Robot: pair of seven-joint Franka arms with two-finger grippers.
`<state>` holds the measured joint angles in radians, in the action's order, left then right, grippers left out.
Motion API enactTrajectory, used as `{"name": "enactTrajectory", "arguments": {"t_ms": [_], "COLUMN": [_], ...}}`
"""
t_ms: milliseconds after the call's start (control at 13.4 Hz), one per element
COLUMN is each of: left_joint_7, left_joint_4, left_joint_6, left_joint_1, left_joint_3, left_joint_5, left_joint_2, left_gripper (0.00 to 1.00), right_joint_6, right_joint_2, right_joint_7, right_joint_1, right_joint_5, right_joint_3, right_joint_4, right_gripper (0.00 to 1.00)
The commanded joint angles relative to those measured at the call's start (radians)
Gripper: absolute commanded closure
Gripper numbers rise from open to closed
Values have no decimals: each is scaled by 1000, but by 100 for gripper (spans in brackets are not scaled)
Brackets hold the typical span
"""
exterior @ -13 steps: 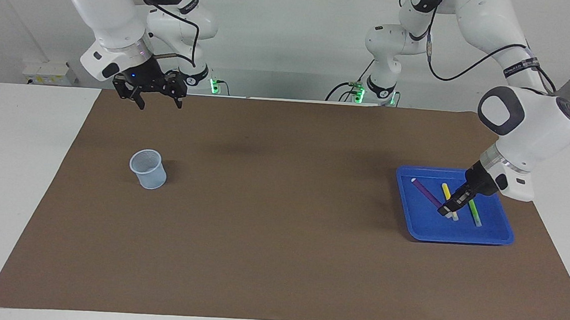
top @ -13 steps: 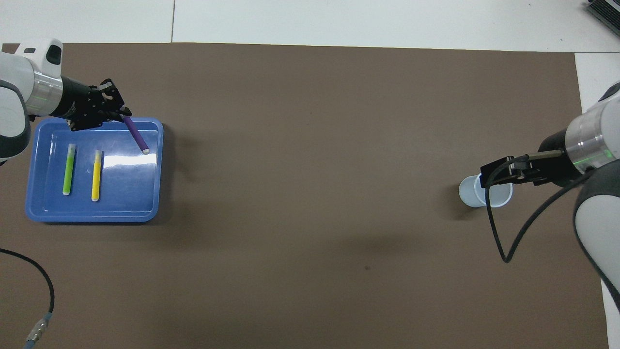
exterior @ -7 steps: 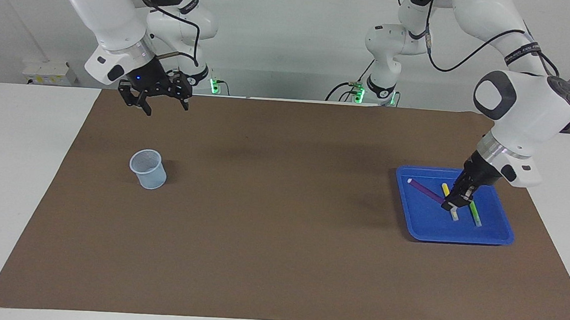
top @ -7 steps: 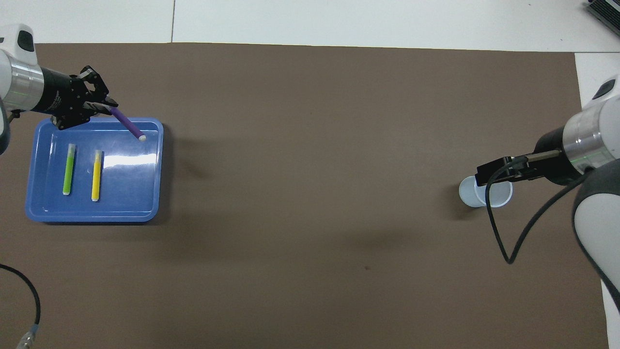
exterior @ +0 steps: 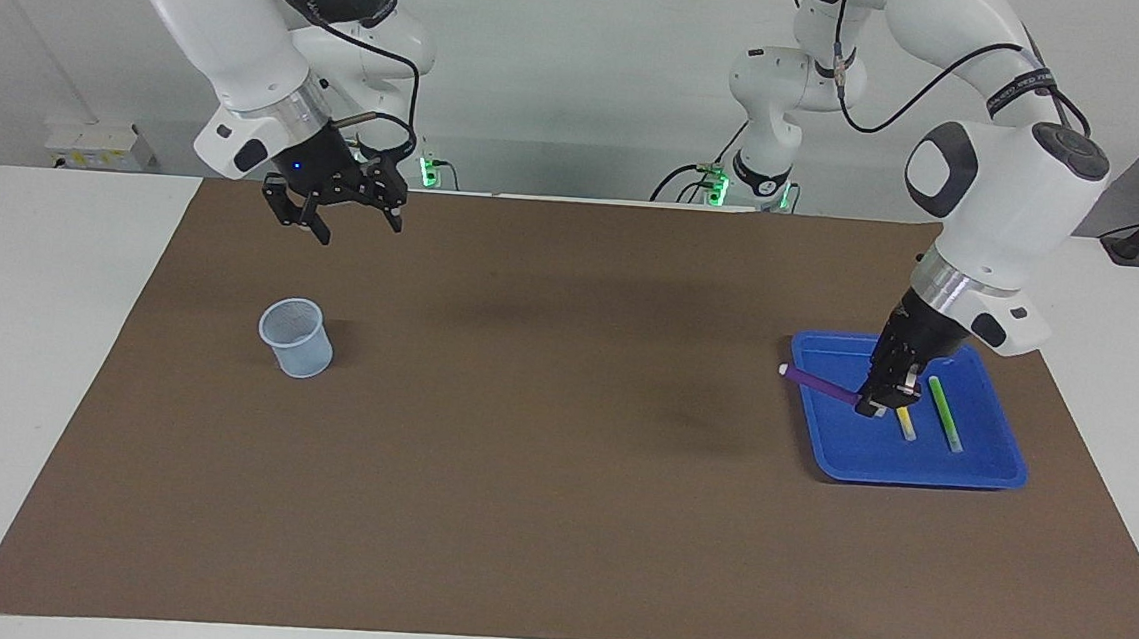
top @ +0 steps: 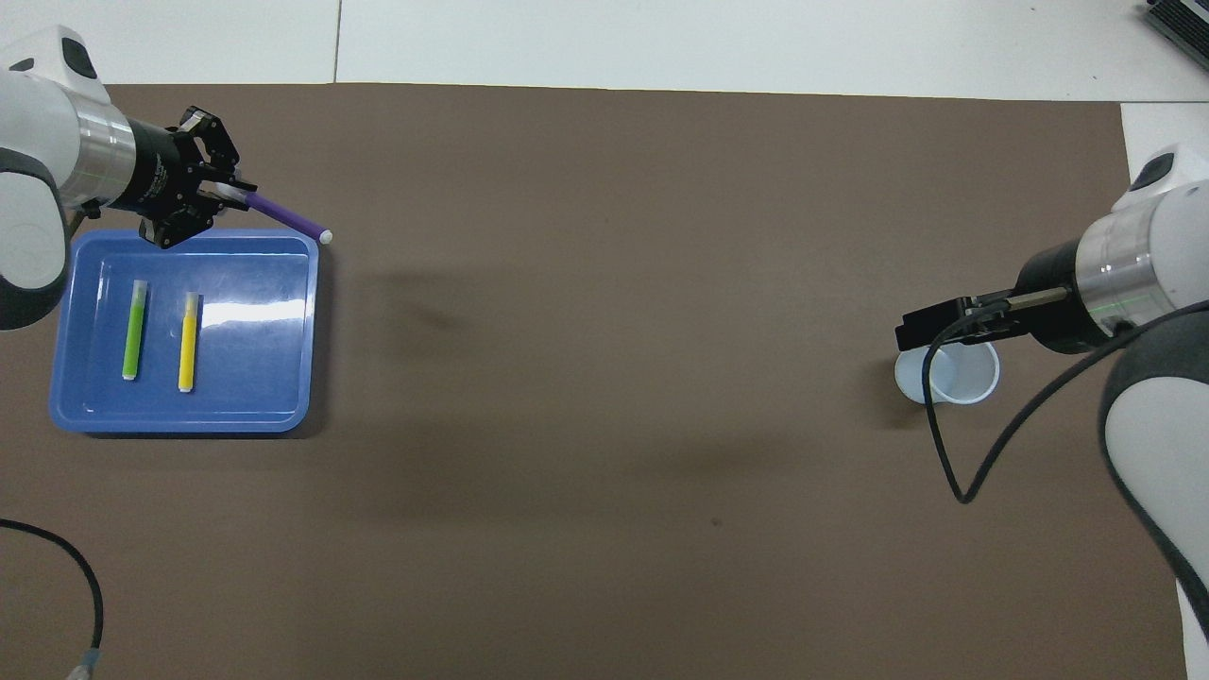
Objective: Transfer and insert pens with both arms
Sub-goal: 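Lift the purple pen with the left gripper while the right gripper rises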
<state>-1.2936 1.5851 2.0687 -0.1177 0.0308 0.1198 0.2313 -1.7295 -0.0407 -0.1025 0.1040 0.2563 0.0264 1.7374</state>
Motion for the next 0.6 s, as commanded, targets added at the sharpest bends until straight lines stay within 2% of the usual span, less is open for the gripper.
{"name": "enactTrajectory", "arguments": {"t_ms": [0, 522], "left_joint_7": [-181, -521], "left_joint_4": [10, 27], "left_joint_6": [11, 18], "left_joint_1": [-63, -175], "left_joint_3": [-9, -9], "left_joint_5": [-72, -160], "left_joint_2": [-32, -81], "left_gripper": [100, 100], "right_joint_6": [-58, -88], "right_joint_2": [-30, -33], "right_joint_7": [-123, -128], "right_joint_1": [17, 49], "right_joint_5": [56, 58], "right_joint_3": [0, 1], "right_joint_4": [48, 62], "right_gripper": [0, 0]}}
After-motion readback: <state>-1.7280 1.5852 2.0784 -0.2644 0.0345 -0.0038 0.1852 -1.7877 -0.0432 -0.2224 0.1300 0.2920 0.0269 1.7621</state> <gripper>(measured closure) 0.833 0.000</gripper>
